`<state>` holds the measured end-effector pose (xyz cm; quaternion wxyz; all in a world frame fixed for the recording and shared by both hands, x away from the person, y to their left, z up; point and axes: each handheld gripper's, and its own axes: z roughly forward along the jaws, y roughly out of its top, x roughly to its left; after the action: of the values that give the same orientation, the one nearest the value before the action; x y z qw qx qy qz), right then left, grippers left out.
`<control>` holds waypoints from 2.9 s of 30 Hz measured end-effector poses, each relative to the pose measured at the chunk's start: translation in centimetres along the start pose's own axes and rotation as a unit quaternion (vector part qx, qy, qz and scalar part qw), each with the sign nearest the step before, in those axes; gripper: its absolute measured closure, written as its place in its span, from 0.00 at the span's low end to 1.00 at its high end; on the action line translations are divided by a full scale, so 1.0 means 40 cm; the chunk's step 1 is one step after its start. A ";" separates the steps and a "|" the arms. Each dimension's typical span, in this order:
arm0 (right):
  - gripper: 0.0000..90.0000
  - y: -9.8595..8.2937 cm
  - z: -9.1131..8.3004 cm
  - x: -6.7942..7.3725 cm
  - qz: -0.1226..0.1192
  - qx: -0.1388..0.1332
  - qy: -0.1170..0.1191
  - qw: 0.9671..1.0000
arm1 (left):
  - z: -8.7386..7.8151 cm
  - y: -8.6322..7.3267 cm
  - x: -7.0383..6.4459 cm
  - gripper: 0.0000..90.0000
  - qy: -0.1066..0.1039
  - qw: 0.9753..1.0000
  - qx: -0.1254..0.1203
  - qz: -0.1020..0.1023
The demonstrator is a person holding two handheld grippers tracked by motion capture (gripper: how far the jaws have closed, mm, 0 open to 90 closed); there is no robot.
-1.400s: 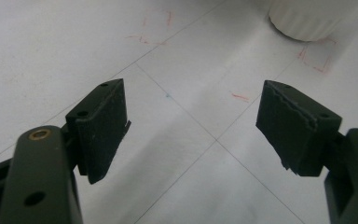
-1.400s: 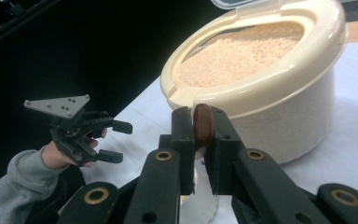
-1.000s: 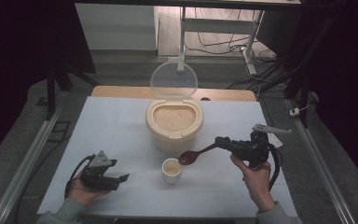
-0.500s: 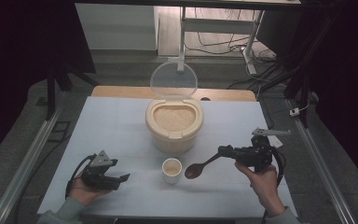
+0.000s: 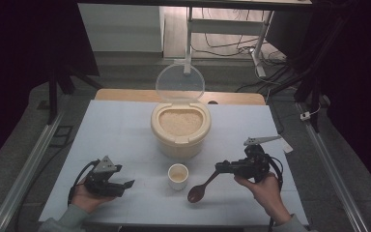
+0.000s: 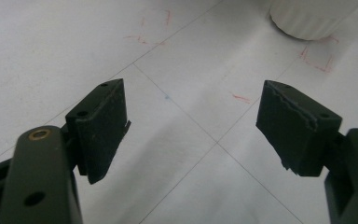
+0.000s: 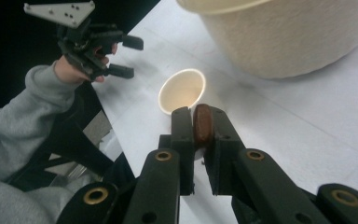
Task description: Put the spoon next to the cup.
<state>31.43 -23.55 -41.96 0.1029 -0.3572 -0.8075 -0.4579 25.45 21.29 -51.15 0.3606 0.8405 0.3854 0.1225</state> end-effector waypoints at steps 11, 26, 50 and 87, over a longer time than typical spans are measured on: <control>0.92 0.017 0.067 -0.003 -0.010 0.062 0.003 0.998 | 0.000 0.000 0.000 0.27 0.000 1.000 0.002 0.002; 0.88 0.032 0.100 -0.041 -0.001 0.066 -0.001 0.998 | 0.001 0.000 -0.001 0.27 0.000 1.000 0.002 0.002; 0.68 0.010 0.233 -0.150 -0.009 0.029 -0.091 0.995 | 0.002 -0.001 -0.003 0.26 0.001 1.000 0.003 0.003; 0.43 -0.028 0.171 -0.134 -0.066 -0.016 -0.160 0.985 | 0.002 -0.001 -0.003 0.26 0.001 1.000 0.001 0.005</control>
<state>35.66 -20.92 -49.17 -0.0635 -0.3730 -0.8283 -0.4133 25.39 21.16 -51.21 0.3590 0.8426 0.3815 0.1245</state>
